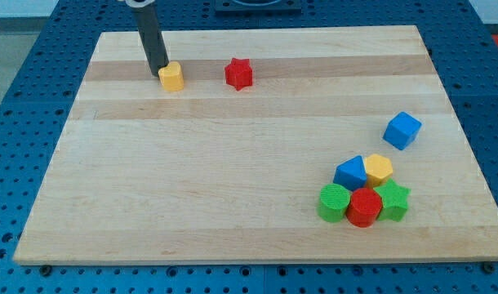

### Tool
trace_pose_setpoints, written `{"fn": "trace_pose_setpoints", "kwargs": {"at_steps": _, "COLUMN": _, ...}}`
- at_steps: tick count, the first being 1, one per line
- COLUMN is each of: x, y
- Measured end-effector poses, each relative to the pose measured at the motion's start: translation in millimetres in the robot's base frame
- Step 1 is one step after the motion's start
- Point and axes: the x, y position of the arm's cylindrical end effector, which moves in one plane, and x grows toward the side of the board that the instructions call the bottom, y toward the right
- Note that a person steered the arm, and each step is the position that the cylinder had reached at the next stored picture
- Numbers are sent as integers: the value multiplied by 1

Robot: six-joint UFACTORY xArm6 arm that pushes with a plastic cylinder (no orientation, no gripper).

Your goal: Slide the yellow heart closer to the red star

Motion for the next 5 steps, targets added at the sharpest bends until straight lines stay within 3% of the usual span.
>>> {"fn": "trace_pose_setpoints", "kwargs": {"at_steps": 3, "x": 39, "y": -11}}
{"fn": "trace_pose_setpoints", "kwargs": {"at_steps": 5, "x": 22, "y": 10}}
